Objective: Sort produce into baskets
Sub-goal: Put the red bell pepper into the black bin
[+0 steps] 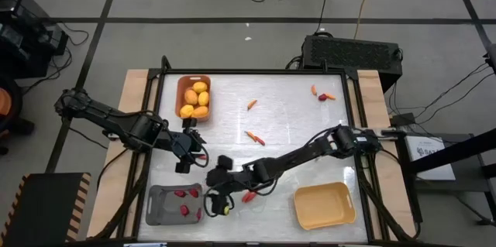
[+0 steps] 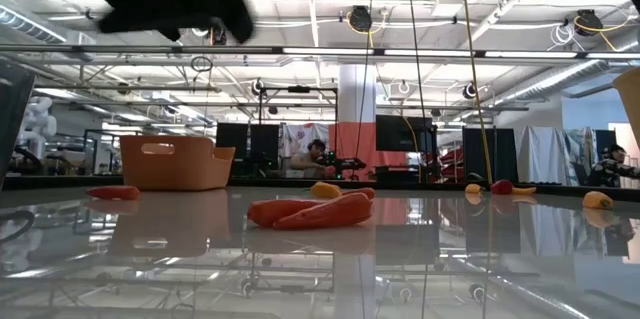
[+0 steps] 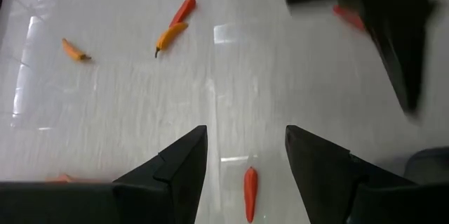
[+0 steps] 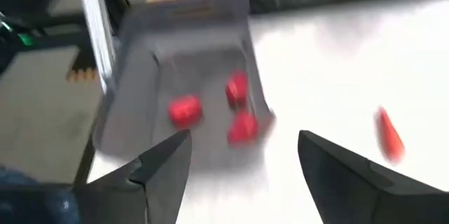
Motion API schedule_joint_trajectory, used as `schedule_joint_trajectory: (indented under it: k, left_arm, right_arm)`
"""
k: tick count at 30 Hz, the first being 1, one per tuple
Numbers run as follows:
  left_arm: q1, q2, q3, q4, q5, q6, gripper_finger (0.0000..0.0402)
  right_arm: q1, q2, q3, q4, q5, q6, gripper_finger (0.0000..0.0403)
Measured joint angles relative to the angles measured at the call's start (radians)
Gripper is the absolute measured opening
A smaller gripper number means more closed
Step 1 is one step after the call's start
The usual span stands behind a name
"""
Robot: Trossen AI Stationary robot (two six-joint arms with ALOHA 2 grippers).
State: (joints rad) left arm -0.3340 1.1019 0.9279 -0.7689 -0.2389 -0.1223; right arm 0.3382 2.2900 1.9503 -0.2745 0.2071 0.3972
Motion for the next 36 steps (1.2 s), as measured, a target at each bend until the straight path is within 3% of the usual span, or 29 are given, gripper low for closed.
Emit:
schedule_joint_trajectory:
  k: [5, 15, 21, 30, 36]
  left_arm:
    - [0.0, 0.0, 0.0, -0.003, 0.0, -0.004, 0.0201]
    - [0.0, -0.001, 0.0, 0.04, -0.006, -0.133, 0.0201]
    - [0.0, -0.001, 0.0, 0.069, -0.008, -0.211, 0.0201]
    - [0.0, -0.001, 0.0, 0.082, -0.031, -0.342, 0.0201]
    - [-0.005, -0.001, 0.0, 0.081, -0.033, -0.454, 0.0201]
  right_arm:
    - [-0.005, -0.097, 0.0, -0.326, 0.0, 0.13, 0.0253]
    - [-0.052, -0.229, 0.001, -0.92, 0.013, 0.166, 0.0254]
    - [-0.097, -0.25, 0.001, -1.191, 0.122, 0.122, 0.0254]
    - [-0.247, -0.285, -0.017, -1.291, 0.135, -0.061, 0.0254]
    - [-0.422, -0.458, -0.191, -1.248, 0.17, -0.12, 0.0254]
